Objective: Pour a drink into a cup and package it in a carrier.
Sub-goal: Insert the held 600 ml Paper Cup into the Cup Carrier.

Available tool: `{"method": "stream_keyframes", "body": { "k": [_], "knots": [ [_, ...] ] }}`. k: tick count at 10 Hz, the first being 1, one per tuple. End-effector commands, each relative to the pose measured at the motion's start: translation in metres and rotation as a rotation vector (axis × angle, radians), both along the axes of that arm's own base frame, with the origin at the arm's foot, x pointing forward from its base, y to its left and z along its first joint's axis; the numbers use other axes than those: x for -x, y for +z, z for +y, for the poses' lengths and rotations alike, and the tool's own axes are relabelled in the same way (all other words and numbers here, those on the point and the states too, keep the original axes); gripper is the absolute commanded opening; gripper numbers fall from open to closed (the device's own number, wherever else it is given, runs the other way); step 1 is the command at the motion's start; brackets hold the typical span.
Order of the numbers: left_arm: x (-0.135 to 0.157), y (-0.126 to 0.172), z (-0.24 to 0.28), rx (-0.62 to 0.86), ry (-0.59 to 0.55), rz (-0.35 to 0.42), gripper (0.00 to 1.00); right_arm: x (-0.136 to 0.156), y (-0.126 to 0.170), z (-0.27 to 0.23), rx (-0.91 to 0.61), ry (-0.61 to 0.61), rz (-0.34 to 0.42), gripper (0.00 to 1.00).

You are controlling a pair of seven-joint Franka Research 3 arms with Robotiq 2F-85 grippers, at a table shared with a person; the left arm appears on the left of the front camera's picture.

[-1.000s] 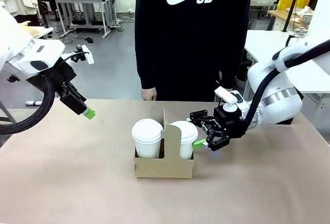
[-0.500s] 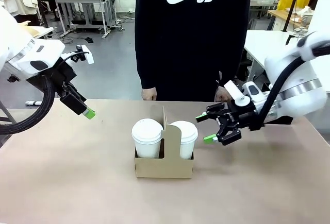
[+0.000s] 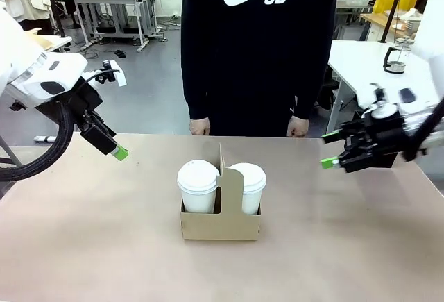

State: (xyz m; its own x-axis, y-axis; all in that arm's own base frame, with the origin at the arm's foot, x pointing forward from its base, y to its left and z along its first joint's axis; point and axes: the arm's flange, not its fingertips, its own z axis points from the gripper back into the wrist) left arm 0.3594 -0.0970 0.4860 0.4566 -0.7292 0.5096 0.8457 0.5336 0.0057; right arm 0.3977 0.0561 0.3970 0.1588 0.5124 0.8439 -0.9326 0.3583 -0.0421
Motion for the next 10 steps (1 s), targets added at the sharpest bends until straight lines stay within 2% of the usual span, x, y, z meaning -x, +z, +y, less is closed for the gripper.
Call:
{"method": "stream_keyframes", "body": {
  "k": [1,3,5,7,8,9,10],
  "knots": [
    [0.001,0.001,0.000,0.018,0.005,0.009,1.00,0.025,0.024,-0.029,0.070,-0.199,-0.003,1.00],
    [0.001,0.001,0.000,0.018,0.005,0.009,1.00,0.040,0.032,-0.056,0.074,-0.269,0.012,1.00],
    [0.001,0.001,0.000,0.018,0.005,0.009,1.00,0.042,0.029,-0.064,0.078,-0.260,0.082,1.00],
    [0.001,0.001,0.000,0.018,0.005,0.009,1.00,0.039,0.023,-0.067,0.105,-0.279,0.121,1.00],
    [0.001,0.001,0.000,0.018,0.005,0.009,1.00,0.034,0.021,-0.067,0.061,-0.304,0.105,1.00],
    [0.001,0.001,0.000,0.018,0.005,0.009,1.00,0.004,0.032,-0.071,0.099,-0.273,0.071,1.00],
    [0.001,0.001,0.000,0.018,0.005,0.009,1.00,0.004,0.032,-0.071,0.099,-0.273,0.071,1.00]
  ]
}}
